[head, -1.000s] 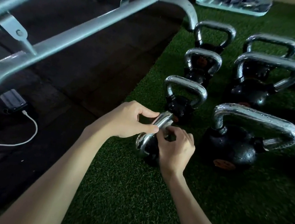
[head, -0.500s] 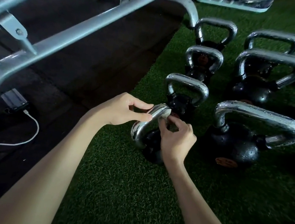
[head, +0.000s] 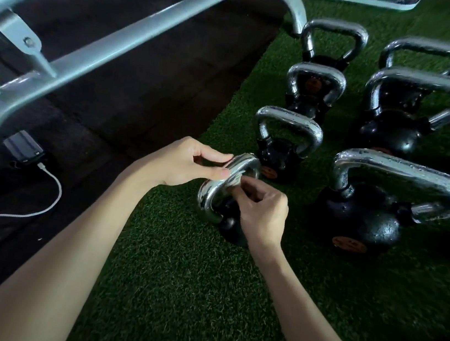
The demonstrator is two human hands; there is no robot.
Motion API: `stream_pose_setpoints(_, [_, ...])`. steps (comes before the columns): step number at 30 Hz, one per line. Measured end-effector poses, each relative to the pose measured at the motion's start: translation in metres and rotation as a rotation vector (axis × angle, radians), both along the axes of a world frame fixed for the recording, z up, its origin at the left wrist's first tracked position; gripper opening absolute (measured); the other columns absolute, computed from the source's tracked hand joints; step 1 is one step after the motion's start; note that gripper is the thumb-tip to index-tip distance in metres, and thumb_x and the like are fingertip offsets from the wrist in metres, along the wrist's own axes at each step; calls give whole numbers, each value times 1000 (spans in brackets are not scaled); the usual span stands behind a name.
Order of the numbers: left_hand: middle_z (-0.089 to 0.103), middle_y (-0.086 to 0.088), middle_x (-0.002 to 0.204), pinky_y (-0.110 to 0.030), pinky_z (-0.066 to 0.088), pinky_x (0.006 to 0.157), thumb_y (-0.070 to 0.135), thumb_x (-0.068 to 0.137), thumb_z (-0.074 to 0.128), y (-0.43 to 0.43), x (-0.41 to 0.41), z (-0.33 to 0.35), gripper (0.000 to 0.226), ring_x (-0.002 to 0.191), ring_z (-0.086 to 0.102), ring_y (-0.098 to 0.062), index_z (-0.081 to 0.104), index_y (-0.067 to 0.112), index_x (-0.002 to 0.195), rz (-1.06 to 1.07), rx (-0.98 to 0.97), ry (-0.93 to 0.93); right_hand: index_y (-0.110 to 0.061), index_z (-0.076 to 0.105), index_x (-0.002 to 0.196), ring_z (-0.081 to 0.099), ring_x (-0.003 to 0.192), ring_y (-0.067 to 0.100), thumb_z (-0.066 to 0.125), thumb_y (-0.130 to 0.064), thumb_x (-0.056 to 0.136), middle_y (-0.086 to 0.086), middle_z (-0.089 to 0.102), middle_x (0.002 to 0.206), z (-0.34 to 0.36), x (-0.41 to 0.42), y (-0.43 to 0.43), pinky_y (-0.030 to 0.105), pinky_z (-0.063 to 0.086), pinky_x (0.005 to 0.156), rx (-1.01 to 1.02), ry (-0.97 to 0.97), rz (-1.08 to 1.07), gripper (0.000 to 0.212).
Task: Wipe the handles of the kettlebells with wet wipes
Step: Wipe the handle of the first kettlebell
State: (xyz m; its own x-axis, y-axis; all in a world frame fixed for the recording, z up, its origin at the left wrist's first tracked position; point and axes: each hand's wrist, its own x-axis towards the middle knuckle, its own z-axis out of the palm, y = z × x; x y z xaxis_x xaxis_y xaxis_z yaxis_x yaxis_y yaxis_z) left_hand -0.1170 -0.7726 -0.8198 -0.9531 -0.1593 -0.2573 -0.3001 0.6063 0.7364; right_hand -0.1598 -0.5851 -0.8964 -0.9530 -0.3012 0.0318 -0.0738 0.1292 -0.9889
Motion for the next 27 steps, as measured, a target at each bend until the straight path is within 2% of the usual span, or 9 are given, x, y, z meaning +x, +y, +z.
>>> stream_pose_setpoints(3, [63,30,130,-25,29,117,50,83,76,-5,0,0,43,129,49,12,69,43,125,-3,-17,2,-16,80,108,75,87,5,84,-15,81,-7,79,97,-7,9,1,29,62,82,-25,-94,162,27])
stream_pose_setpoints(7, [65,27,129,-35,28,122,58,77,75,-7,5,-4,51,130,50,8,69,45,126,25,6,6,-17,79,105,75,82,2,83,-9,82,-6,79,93,-2,2,-4,22,61,76,-44,-149,203,24])
stream_pose_setpoints(10, [64,27,130,-36,27,123,60,77,74,-6,5,-1,51,130,49,9,68,45,126,20,8,10,-20,78,106,76,86,6,81,-11,84,-5,79,92,-3,2,-8,31,62,82,-52,-279,254,23])
stream_pose_setpoints(13, [66,22,130,-38,32,121,60,78,77,-6,5,3,50,123,57,1,68,47,125,-5,-27,-7,-21,78,112,75,92,5,81,-15,85,-9,79,98,-3,7,-5,34,60,89,12,-172,361,27])
stream_pose_setpoints(15, [69,15,128,-43,39,116,69,72,77,-5,6,5,53,121,61,-18,66,56,122,-26,-83,-23,-26,78,107,72,86,-4,82,-15,84,-17,77,90,2,6,3,20,59,83,52,-85,398,26])
stream_pose_setpoints(18, [67,15,123,-37,47,103,64,74,78,4,4,10,52,100,58,-5,62,60,123,-73,-212,-15,-28,81,102,68,74,-12,84,-17,83,-24,73,79,6,-1,26,6,48,64,162,36,415,22])
stream_pose_setpoints(21, [58,13,103,-27,45,87,54,82,77,20,-1,22,54,92,53,1,58,53,133,-168,-356,-3,-33,81,94,68,75,-11,83,-13,83,-24,75,81,6,-7,58,9,49,67,141,89,328,24])
stream_pose_setpoints(24, [50,15,90,-17,37,69,44,87,77,27,-11,39,56,81,49,6,55,49,138,-302,-458,-31,-29,82,99,72,84,-5,82,-16,84,-19,77,88,8,-12,81,18,54,71,103,97,181,20])
stream_pose_setpoints(27, [48,9,87,-28,43,72,36,87,78,25,-21,52,57,75,48,-5,54,53,137,-460,-529,-45,-26,81,101,74,87,2,85,-20,81,-15,79,90,16,-11,94,25,58,77,1,57,96,21])
